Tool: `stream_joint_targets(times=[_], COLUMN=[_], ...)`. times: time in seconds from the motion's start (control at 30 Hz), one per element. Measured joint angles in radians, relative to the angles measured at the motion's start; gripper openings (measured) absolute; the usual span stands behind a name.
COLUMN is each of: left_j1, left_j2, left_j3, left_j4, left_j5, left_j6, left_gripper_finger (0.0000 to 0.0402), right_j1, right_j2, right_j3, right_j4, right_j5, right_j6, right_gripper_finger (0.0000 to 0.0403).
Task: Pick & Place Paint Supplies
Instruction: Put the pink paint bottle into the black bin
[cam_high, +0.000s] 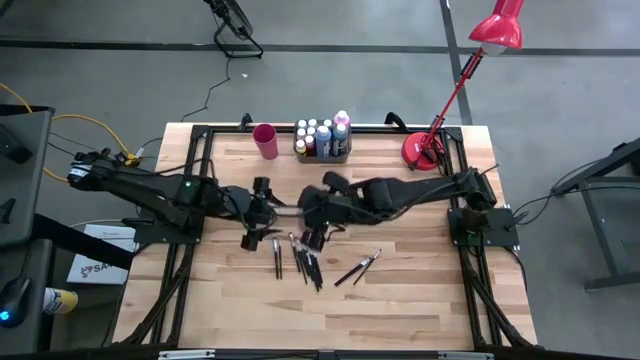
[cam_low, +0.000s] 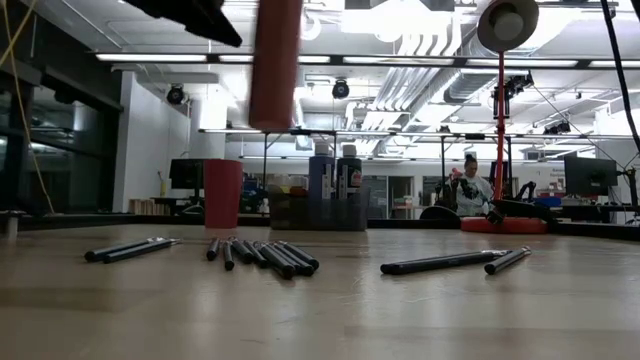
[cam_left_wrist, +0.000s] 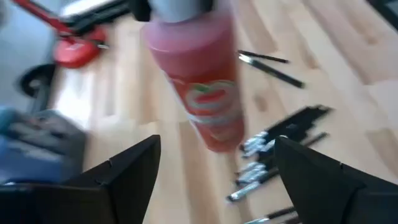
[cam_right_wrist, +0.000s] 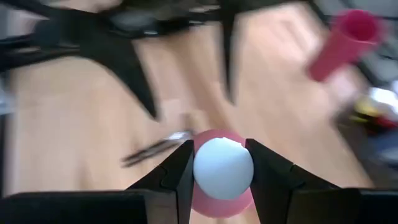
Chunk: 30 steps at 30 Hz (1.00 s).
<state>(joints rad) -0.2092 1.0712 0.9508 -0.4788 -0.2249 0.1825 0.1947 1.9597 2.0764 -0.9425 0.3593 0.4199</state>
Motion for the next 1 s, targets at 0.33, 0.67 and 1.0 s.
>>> stream_joint_targets(times=[0.33,0.67,1.0], left_j1=[0.001,0.068,0.194], left_j2=[-0.253,-0.503,-0.567], left_j3=[-0.147,-0.532,-0.642], left_j4=[-0.012,0.304,0.333], left_j5=[-0.28,-0.289,-0.332], left_j6=[-0.006,-0.147,-0.218], left_gripper_finger=[0.0261,0.0208,0.0166], right_j1=[-0.156,-0.433,-0.597], right_j2=[-0.084,-0.097,-0.097], right_j3=[0.001,0.0,0.0], right_j4=[-0.252,-0.294,-0.212], right_j5=[0.137,0.043,-0.25], right_j6=[0.047,-0.246,-0.364], right_gripper_finger=[0.0114,0.0114,0.0114])
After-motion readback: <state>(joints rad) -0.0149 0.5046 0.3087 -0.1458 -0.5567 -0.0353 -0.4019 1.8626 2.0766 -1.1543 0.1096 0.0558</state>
